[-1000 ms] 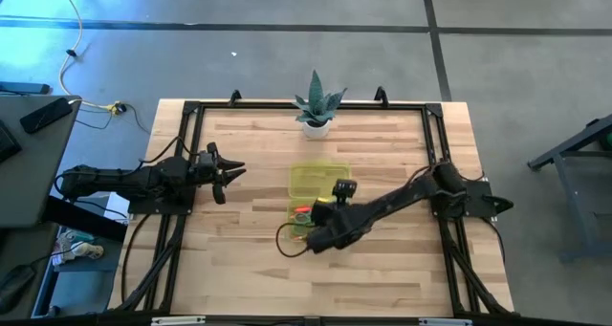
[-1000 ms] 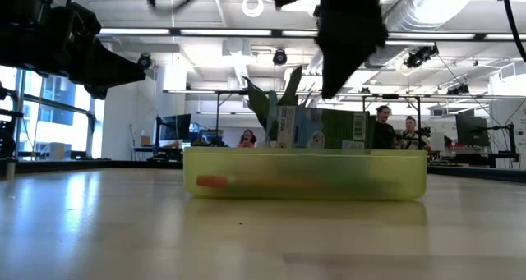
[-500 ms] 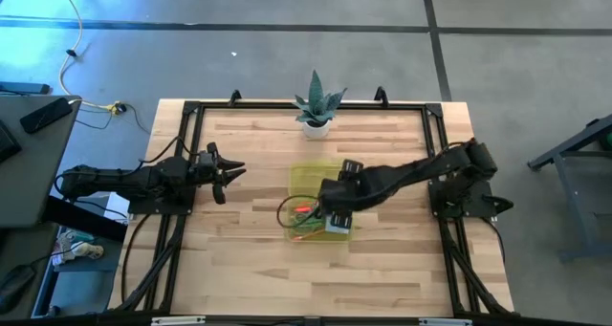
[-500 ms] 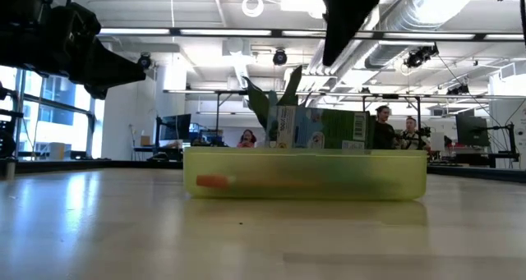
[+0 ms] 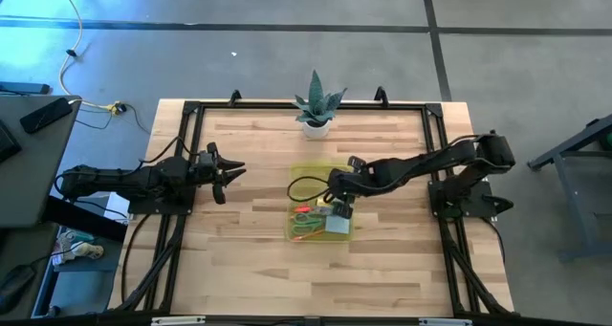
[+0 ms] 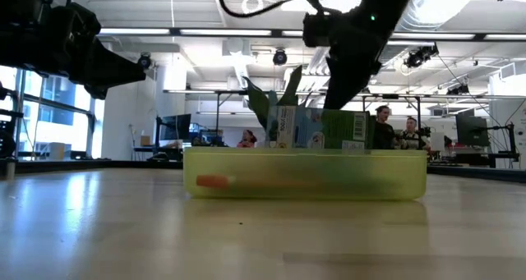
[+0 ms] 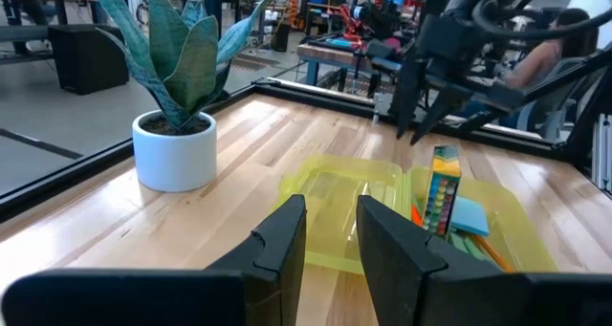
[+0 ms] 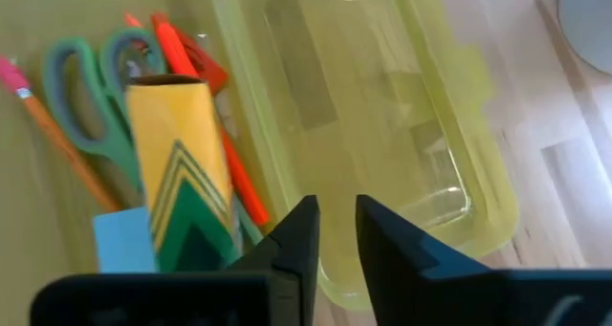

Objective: Pack school essentials
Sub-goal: Put the yellow crayon box into the yellow supply box, then close the yellow supply box

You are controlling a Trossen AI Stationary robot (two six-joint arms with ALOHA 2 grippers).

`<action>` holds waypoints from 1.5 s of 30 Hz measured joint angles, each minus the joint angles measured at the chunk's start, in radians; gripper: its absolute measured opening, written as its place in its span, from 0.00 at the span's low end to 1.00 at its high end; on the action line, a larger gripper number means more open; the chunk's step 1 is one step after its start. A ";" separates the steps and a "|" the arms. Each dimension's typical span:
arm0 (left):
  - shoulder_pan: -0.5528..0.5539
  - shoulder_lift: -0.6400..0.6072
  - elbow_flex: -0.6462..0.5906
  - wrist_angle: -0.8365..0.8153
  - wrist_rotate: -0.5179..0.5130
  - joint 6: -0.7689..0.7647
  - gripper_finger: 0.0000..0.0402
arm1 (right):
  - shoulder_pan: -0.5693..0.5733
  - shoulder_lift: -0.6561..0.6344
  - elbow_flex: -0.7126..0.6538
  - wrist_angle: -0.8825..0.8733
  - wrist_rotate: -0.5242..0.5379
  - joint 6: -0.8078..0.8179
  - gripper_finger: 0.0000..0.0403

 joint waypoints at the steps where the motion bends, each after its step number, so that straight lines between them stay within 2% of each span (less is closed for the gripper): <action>1: 0.000 0.000 0.000 0.000 0.000 0.000 0.21 | -0.002 0.000 -0.013 0.014 -0.002 0.000 0.15; 9: 0.000 0.000 0.000 0.000 0.000 0.000 0.21 | -0.007 0.000 -0.080 0.093 -0.042 0.003 0.12; 28: 0.000 0.000 0.000 0.000 0.000 0.000 0.21 | 0.080 -0.005 -0.073 0.114 -0.052 0.034 0.12; 45: 0.000 0.000 0.000 0.000 0.000 0.000 0.21 | 0.199 0.008 -0.072 0.171 -0.024 0.154 0.12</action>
